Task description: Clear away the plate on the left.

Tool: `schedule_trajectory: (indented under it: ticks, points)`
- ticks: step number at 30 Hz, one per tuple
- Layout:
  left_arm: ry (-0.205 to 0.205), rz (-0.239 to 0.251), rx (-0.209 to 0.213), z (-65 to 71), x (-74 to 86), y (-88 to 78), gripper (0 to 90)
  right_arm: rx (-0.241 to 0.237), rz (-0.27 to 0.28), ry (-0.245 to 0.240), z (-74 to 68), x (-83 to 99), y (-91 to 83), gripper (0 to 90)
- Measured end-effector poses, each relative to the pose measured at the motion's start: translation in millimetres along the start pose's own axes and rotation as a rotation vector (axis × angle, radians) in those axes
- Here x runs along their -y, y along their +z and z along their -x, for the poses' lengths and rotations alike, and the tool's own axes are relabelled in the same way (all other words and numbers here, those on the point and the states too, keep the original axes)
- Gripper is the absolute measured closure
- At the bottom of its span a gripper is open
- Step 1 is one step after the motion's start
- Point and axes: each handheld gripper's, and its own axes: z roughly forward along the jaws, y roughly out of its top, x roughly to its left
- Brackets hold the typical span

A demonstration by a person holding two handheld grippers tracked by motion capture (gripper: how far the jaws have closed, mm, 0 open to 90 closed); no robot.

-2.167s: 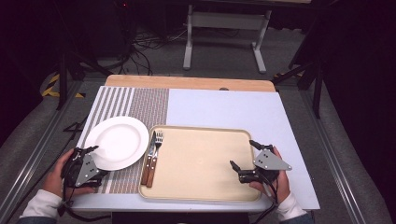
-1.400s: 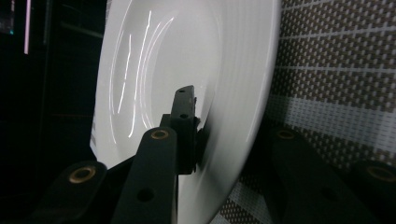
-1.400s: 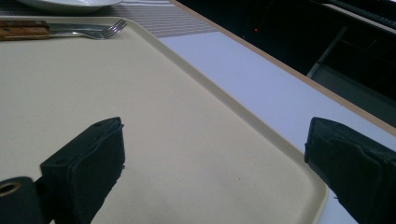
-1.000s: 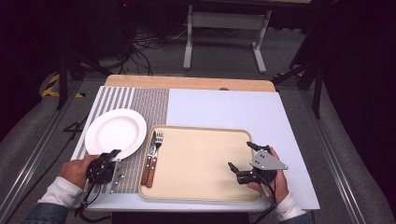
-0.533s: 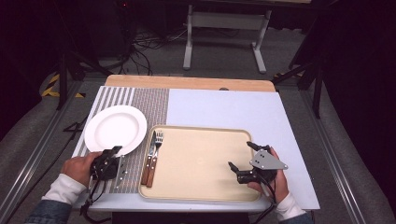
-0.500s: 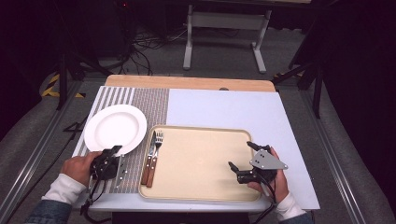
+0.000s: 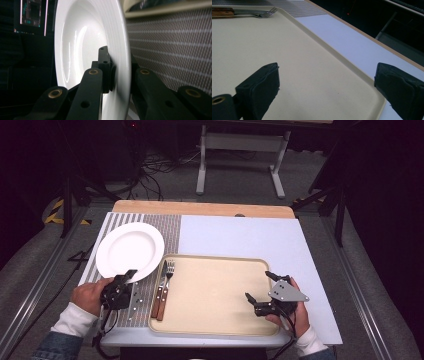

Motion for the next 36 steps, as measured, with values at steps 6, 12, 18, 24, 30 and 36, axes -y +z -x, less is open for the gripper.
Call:
schedule_trajectory:
  ticks: [6, 12, 18, 24, 30, 36]
  points:
    - [0.016, 0.046, -0.012, -3.2, -22.5, -3.3, 81.9, 0.006, 0.006, 0.002, 1.1, -0.4, -1.5, 7.0]
    - [0.037, 0.1, -0.02, -3.9, -46.7, -5.7, 81.9, 0.017, 0.008, 0.007, 3.2, 0.2, -2.7, 7.0]
    - [0.075, 0.151, -0.016, -0.9, -72.2, -5.2, 81.9, 0.033, 0.006, 0.011, 4.9, 1.2, -3.1, 7.1]
    - [0.116, 0.205, 0.0, 6.5, -98.3, -5.4, 81.9, 0.053, 0.005, 0.02, 8.6, 2.8, -4.3, 7.2]
    - [0.152, 0.267, 0.038, 20.3, -122.9, -9.4, 81.9, 0.106, 0.014, 0.046, 15.9, 4.0, -9.8, 7.4]
    - [0.19, 0.3, 0.074, 33.5, -138.6, -11.1, 81.8, 0.125, 0.013, 0.054, 19.0, 5.5, -11.4, 7.4]
